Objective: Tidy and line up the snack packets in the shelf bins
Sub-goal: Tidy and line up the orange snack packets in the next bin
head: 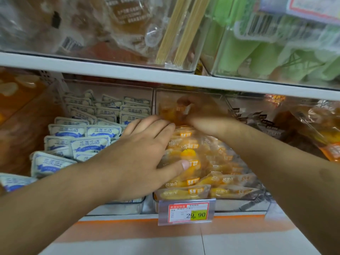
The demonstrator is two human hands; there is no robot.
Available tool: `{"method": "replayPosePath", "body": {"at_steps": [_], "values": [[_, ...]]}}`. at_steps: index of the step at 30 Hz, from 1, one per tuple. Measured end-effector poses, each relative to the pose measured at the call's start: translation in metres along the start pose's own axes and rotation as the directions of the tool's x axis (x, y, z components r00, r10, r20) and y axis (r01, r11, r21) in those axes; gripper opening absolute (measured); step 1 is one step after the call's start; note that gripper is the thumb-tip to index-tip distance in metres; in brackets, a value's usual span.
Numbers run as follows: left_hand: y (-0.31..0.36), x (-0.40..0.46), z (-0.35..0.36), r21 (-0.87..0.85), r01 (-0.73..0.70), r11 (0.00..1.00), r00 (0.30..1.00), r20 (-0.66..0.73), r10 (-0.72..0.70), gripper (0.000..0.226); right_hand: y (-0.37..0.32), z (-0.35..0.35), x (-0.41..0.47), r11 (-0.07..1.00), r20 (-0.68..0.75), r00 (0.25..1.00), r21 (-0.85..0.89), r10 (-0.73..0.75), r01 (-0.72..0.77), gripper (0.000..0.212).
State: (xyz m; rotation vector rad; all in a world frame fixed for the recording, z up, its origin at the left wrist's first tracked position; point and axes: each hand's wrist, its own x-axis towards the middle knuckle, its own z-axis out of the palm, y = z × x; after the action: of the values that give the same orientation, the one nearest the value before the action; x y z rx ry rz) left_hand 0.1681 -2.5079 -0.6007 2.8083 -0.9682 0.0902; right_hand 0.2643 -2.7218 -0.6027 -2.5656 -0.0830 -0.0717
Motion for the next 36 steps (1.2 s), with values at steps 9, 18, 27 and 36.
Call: {"method": "replayPosePath", "body": {"at_steps": [9, 18, 27, 36], "values": [[0.000, 0.001, -0.007, -0.153, 0.072, 0.986, 0.995, -0.062, -0.082, 0.084, -0.004, -0.015, -0.037, 0.985, 0.152, 0.981, 0.148, -0.117, 0.094, 0.018], [-0.006, 0.025, -0.010, 0.020, 0.108, 0.994, 0.994, 0.013, -0.109, 0.074, 0.004, -0.035, -0.048, 0.989, 0.280, 0.949, 0.045, -0.148, 0.141, 0.037], [-0.005, 0.007, -0.012, -0.162, 0.067, 0.985, 0.994, -0.076, -0.081, 0.057, -0.014, -0.030, -0.021, 0.995, 0.308, 0.949, -0.051, -0.071, 0.091, 0.058], [-0.003, -0.015, -0.012, -0.053, 0.016, 0.998, 0.999, -0.033, -0.018, 0.072, -0.028, -0.010, 0.005, 0.998, 0.153, 0.987, -0.007, 0.055, -0.054, 0.024]]}}
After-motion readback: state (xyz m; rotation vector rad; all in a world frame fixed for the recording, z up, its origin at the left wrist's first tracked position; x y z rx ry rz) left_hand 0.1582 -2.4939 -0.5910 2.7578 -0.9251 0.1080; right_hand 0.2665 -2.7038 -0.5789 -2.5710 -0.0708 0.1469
